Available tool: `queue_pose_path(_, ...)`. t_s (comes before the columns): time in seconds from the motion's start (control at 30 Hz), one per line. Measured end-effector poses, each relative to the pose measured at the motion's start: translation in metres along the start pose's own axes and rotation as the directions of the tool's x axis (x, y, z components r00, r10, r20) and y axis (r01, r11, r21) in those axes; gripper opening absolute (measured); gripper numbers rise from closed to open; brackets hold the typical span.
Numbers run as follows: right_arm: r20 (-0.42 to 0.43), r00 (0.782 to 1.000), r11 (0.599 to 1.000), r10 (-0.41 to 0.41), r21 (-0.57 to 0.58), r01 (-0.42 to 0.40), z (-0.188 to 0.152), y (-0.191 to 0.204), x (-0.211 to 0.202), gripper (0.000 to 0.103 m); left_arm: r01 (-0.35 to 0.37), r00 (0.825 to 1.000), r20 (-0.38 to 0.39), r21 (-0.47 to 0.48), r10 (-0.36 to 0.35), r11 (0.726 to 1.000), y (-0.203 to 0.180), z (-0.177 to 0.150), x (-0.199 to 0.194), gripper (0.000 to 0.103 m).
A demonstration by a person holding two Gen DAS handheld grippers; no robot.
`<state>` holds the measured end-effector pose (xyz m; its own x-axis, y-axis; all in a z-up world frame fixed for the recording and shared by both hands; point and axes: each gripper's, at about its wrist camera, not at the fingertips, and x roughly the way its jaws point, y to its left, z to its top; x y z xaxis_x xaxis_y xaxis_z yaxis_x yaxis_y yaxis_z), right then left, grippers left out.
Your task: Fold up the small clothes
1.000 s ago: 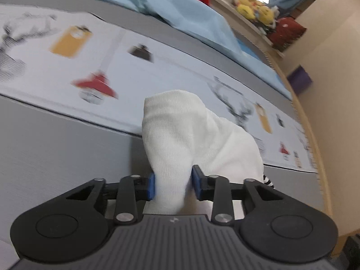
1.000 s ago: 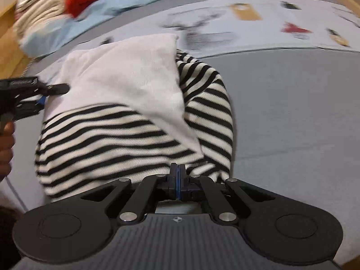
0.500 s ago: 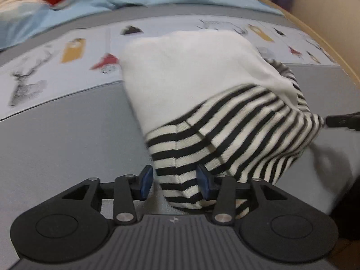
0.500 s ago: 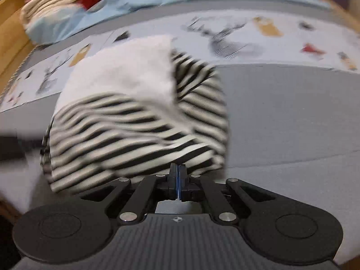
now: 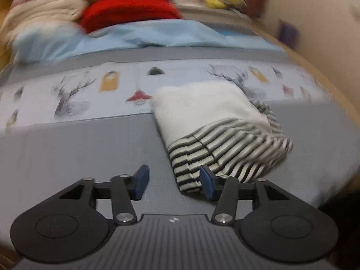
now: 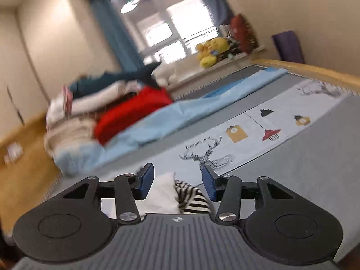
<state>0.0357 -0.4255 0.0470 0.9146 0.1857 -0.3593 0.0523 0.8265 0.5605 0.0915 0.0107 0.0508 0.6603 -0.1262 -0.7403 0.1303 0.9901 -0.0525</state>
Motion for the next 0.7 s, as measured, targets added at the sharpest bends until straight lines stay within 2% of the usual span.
queue_pose_path(0.07, 0.021, 1.000, 1.000, 0.003, 0.019, -0.004, -0.004, 0.000, -0.009, 0.050, -0.010, 0.997, 0.070, -0.097, 0.017, 0.995, 0.017, 0.004, -0.024, 0.057)
queue_pose_path(0.17, 0.047, 0.999, 0.999, 0.024, -0.033, -0.023, -0.010, 0.009, -0.019, 0.050, 0.049, 0.997, 0.069, -0.203, -0.036, 0.978, 0.036, 0.009, -0.045, 0.057)
queue_pose_path(0.23, 0.040, 0.998, 0.998, 0.039, -0.044, -0.037, -0.014, 0.014, -0.021, 0.050, 0.073, 0.995, 0.082, -0.225, -0.055, 0.972, 0.039, 0.009, -0.059, 0.057)
queue_pose_path(0.33, 0.030, 0.999, 0.998, 0.038, -0.043, -0.036, -0.019, 0.019, -0.022, 0.050, 0.112, 0.988, 0.122, -0.186, -0.090, 0.976, 0.030, 0.006, -0.075, 0.057)
queue_pose_path(0.4, 0.023, 0.999, 0.998, 0.031, -0.057, -0.030, -0.020, 0.023, -0.019, 0.048, 0.127, 0.986, 0.123, -0.150, -0.109, 0.980, 0.023, 0.004, -0.077, 0.058)
queue_pose_path(0.5, -0.021, 1.000, 0.998, 0.009, -0.069, -0.010, -0.026, 0.031, -0.011, 0.041, 0.081, 0.992, 0.107, -0.078, -0.072, 0.994, 0.008, -0.009, -0.067, 0.056)
queue_pose_path(0.57, -0.018, 1.000, 0.994, 0.016, -0.104, -0.017, -0.027, 0.038, -0.009, 0.039, 0.070, 0.984, 0.165, -0.029, -0.064, 0.997, 0.003, -0.007, -0.069, 0.058)
queue_pose_path(0.63, -0.038, 0.999, 0.991, 0.017, -0.131, -0.022, -0.026, 0.044, -0.006, 0.039, 0.082, 0.984, 0.159, -0.039, -0.075, 0.996, 0.006, -0.007, -0.065, 0.058)
queue_pose_path(0.7, -0.078, 0.997, 0.992, 0.019, -0.125, -0.028, -0.022, 0.046, 0.001, 0.039, 0.138, 0.982, 0.140, -0.086, -0.126, 0.987, 0.014, -0.003, -0.058, 0.058)
